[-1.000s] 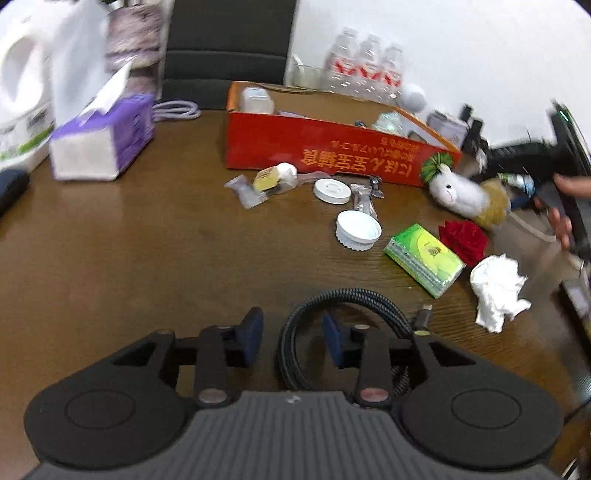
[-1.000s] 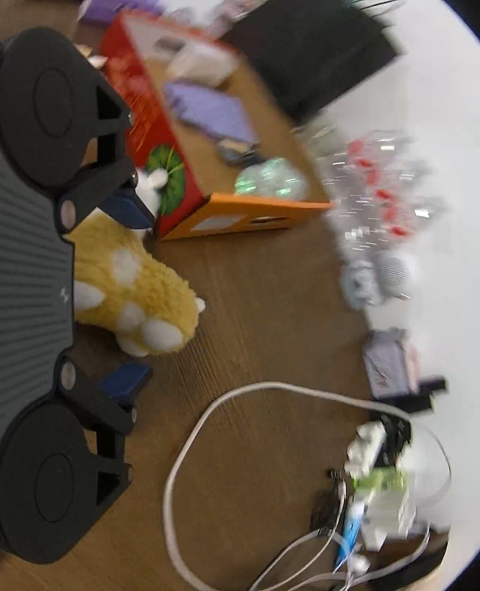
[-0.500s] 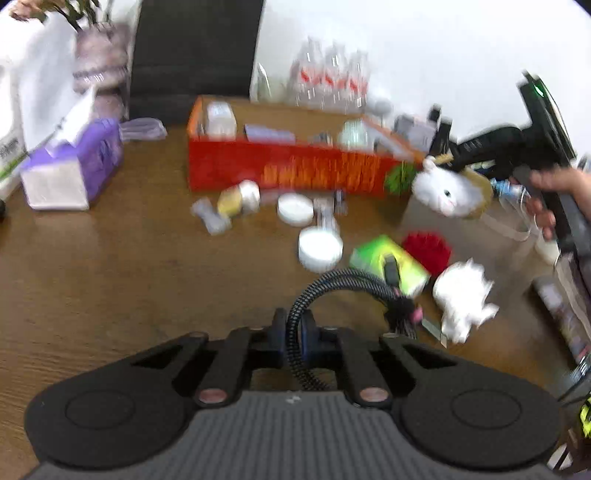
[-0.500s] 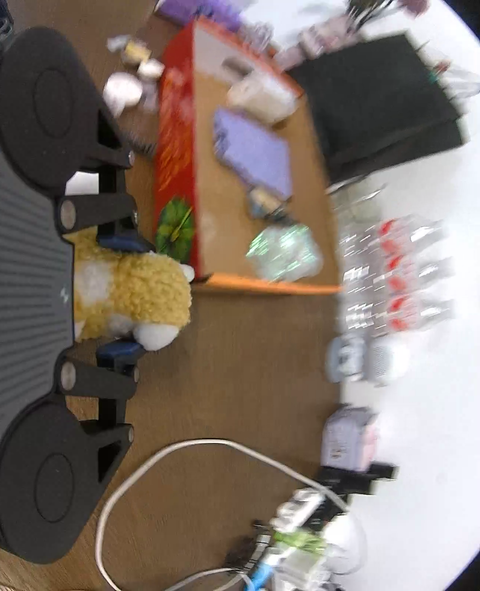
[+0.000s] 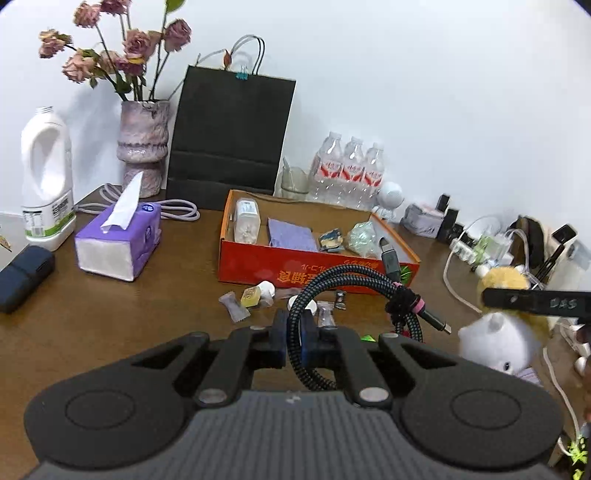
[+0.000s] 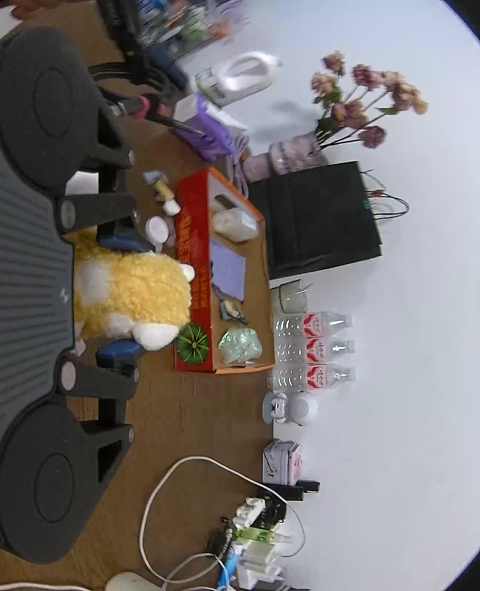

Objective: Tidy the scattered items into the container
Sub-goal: 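Carry the cable and plush toy over the box and open both tools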

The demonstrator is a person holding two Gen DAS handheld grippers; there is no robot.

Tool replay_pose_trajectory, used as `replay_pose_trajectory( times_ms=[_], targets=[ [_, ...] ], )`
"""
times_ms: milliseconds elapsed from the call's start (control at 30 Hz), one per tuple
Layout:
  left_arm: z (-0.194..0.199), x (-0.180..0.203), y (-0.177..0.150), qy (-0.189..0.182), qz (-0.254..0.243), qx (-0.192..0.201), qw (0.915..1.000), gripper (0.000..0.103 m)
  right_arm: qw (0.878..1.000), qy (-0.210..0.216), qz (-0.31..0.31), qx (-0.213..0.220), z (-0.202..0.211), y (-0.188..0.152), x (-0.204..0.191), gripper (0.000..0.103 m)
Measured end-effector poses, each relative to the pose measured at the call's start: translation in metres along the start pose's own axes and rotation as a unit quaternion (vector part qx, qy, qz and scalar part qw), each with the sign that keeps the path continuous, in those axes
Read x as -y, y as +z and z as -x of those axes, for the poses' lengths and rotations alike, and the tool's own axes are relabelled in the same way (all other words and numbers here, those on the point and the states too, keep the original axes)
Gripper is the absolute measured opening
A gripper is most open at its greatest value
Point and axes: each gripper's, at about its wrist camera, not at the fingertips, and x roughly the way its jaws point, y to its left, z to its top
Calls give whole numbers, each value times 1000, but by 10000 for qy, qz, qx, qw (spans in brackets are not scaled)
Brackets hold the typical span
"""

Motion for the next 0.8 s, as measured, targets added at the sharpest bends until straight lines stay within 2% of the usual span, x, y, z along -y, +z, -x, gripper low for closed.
replay_pose_trajectory(
  times_ms=[67, 133, 200, 267, 333, 400, 500, 600, 733, 800],
  targets=[
    [-16, 3, 16, -83, -68, 36, 9999, 8, 9999, 28, 54, 80, -8, 14, 0, 45],
    [-36, 4, 44, -336, -116, 5, 9994, 8, 9997, 18, 173, 154, -20, 37, 1, 45],
    [-63, 6, 87, -483, -170, -63, 9987, 8, 9996, 73, 206, 167, -37, 74, 5, 46],
    [-93, 12, 128, -411, -461, -142, 9980, 8, 9992, -2, 344, 222, -56, 117, 6, 46],
    [-137, 15, 164, -335, -533, -506, 9967, 8, 9993, -57, 355, 118, -84, 158, 10, 46],
    [-185, 14, 185, -245, -496, -964, 9938, 8, 9997, -106, 208, -76, -119, 189, 18, 46],
    [-260, 6, 185, 1, -324, -1702, 9849, 8, 9974, -205, -50, -693, -187, 208, 33, 46],
    [-317, 0, 160, 292, -261, -2237, 9739, 9, 9891, -193, -254, -1435, -253, 192, 44, 46],
    [-357, -7, 124, 243, -110, -2882, 9572, 9, 9780, -602, 7, -1996, -314, 158, 38, 46],
    [-356, -1, 115, 302, -409, -2831, 9577, 9, 9719, -829, 304, -2180, -329, 142, 34, 46]
  ],
)
